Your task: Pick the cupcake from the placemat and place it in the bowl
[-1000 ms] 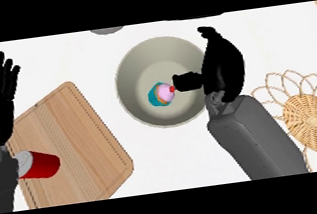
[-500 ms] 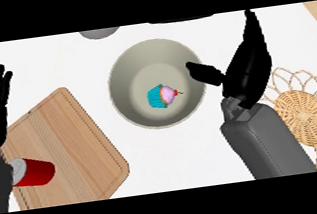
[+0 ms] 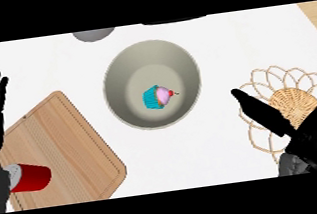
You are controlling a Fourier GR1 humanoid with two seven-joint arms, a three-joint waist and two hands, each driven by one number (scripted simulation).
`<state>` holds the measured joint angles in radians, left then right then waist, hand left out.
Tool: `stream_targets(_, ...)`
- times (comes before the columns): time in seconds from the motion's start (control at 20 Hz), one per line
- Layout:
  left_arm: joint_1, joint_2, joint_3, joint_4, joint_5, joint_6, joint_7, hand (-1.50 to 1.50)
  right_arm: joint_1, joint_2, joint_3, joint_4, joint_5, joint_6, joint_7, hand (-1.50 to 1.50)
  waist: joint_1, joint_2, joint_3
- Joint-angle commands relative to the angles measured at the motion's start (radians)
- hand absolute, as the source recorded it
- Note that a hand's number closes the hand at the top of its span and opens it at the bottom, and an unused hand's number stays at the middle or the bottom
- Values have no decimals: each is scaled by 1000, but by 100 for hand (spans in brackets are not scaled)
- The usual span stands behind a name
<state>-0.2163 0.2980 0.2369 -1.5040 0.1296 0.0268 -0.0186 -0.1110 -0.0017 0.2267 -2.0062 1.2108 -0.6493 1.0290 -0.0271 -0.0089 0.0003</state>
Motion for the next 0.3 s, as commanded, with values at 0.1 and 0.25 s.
stream_targets(0.1, -6, 25, 24, -17, 20, -15, 21, 0, 383, -94, 48, -336, -146, -80, -81, -150, 1, 2, 1)
stream_targets(0.25, 5, -20, -30, -22, -27, 6, 1, 0, 515, -129, 57, -372, -235, -148, -160, -150, 11, 5, 1)
